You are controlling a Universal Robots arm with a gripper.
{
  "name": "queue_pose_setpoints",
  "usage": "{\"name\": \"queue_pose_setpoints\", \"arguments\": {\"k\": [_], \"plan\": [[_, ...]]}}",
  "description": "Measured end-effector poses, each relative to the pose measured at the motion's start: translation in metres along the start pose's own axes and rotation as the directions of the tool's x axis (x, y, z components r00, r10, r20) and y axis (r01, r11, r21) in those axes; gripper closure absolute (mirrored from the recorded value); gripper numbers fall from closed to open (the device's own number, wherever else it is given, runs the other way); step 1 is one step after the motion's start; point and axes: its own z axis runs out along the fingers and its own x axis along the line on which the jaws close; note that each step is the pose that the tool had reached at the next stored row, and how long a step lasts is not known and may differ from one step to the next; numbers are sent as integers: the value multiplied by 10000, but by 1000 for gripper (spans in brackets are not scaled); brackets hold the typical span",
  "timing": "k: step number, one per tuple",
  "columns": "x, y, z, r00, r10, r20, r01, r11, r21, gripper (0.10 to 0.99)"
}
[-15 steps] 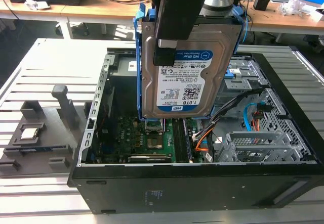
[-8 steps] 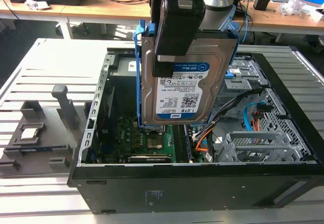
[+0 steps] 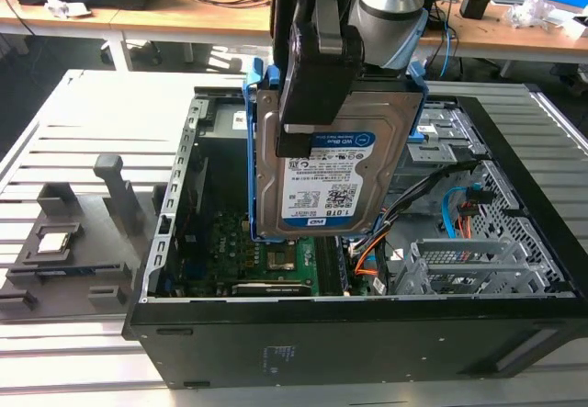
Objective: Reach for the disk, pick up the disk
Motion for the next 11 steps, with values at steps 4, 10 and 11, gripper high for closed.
{"name": "queue_pose_setpoints", "arguments": {"k": [4, 10, 11], "plan": [[4, -2, 59, 10000, 0, 1, 0, 10000, -4, 718], [19, -6, 153, 10000, 0, -6, 0, 10000, -14, 718], [19, -6, 154, 10000, 0, -5, 0, 10000, -13, 718]]}}
